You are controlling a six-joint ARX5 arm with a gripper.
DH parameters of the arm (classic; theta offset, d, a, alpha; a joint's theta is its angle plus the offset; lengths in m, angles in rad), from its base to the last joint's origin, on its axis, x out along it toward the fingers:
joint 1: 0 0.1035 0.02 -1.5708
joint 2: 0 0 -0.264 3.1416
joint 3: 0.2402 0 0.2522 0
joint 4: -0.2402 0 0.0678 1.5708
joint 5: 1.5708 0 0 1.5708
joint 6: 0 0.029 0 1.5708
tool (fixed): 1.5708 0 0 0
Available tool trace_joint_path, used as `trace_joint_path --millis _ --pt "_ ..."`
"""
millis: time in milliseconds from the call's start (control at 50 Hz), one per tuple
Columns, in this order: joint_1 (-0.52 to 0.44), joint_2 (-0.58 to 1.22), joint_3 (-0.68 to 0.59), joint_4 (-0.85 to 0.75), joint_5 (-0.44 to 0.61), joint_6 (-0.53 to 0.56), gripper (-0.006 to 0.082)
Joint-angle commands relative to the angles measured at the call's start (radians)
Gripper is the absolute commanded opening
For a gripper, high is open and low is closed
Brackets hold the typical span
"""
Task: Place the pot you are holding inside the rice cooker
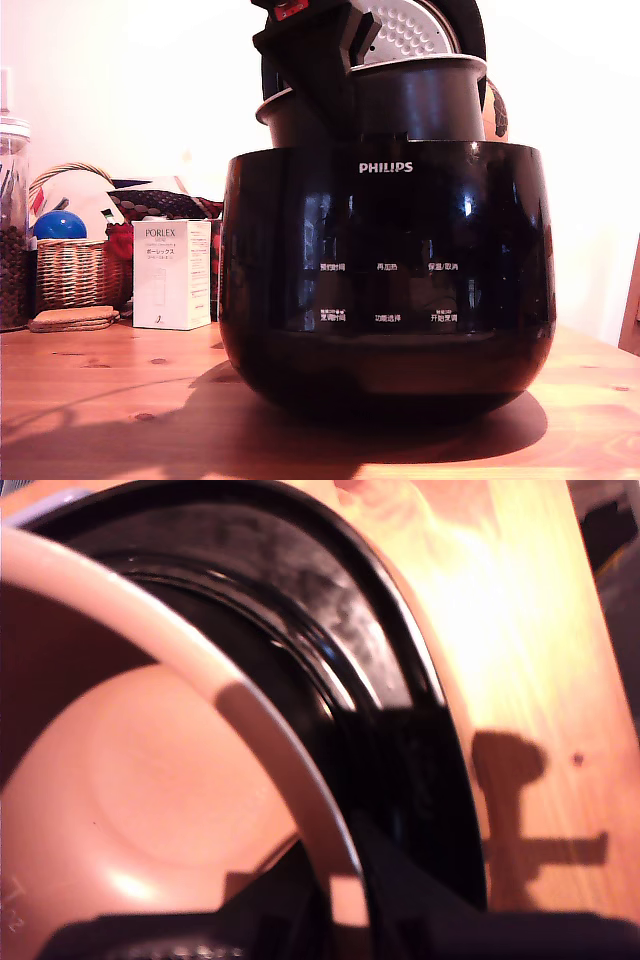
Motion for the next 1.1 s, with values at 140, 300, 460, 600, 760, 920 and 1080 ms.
trace_joint_path --millis 140,300,460,600,760,920,1080 --pt "-0.014 -0.003 0.027 0.057 -0.006 0.025 -0.0024" --pt "-0.015 -0.003 0.027 0.058 -0.003 0.005 -0.0018" --pt "-0.016 -0.003 0.027 0.057 -0.002 -0.005 0.0029" --pt "-0.016 -0.003 0.027 0.057 0.002 -0.013 0.0036" --pt "-0.015 -0.003 0.027 0.056 0.006 -0.023 0.0063" --pt "-0.015 -0.003 0.027 0.051 0.005 -0.028 0.0063" --pt "-0.015 -0.004 0.027 0.048 0.005 -0.029 0.0067"
